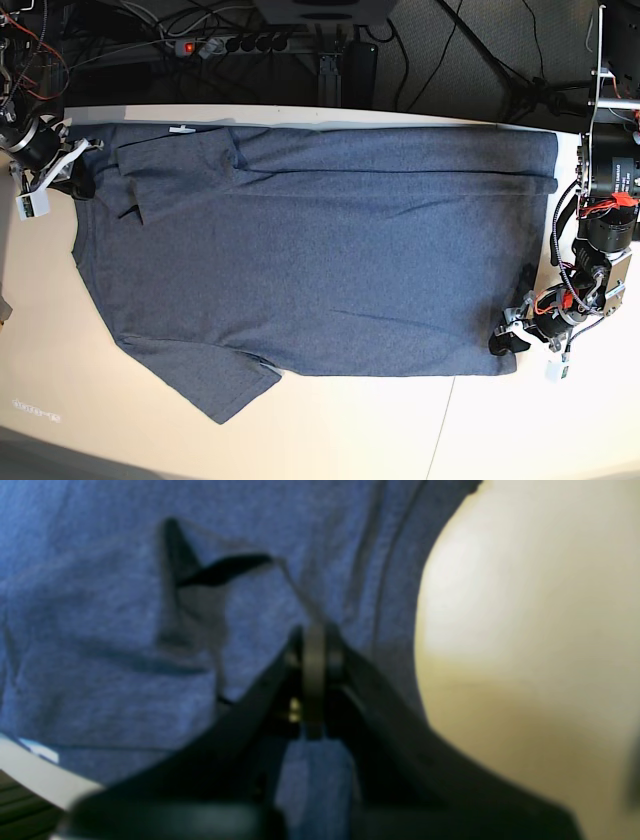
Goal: Fold the T-shirt properly
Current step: 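Move the left gripper to the hem corner and grasp it, then move the right gripper to the other hem corner and grasp it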
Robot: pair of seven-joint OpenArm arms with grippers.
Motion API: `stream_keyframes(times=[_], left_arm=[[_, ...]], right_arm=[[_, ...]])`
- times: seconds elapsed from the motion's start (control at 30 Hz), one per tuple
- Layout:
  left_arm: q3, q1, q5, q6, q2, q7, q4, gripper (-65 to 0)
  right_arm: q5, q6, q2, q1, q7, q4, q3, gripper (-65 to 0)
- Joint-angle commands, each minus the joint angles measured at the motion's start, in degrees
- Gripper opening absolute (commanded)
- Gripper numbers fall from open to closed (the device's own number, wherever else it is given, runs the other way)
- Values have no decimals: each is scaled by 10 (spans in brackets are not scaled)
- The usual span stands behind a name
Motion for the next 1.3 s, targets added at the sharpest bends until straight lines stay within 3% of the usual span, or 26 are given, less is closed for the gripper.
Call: stream_keyframes(times=[0.0,0.07,0.1,0.37,0.57,0.7,0.8,1.07,1.2,1.27], left_arm=[[-2,-16,-5,9,-5,-10,4,-463],[-2,-16,-4,9,-5,-23,4,-608],[-2,-16,-4,9,-5,-28,4,-650],[-2,-16,4,9,-2,-30,4,-650],[-2,-13,15,8,-3,-29,4,-650],[-2,-16,15,-15,-5,-28,6,-650],[-2,-17,15,-22,-3,-5,7,-650],[-1,-17,64,-31,36,10,18,-650],[-1,-17,64,-33,47,10,18,-650],[-1,-17,65,-33,47,10,18,-650]], right_arm=[[9,37,13,4,12,7,7,-650],[9,37,13,5,12,7,7,-650],[9,37,13,5,12,7,7,-650],[47,37,13,13,14,10,21,-650],[89,37,13,44,9,43,115,-650],[59,37,26,102,10,25,139,-650],[21,35,39,169,12,-30,135,-650],[17,35,55,374,12,-297,127,-650],[17,35,53,450,21,-419,75,-477],[15,35,50,482,31,-463,36,-447]])
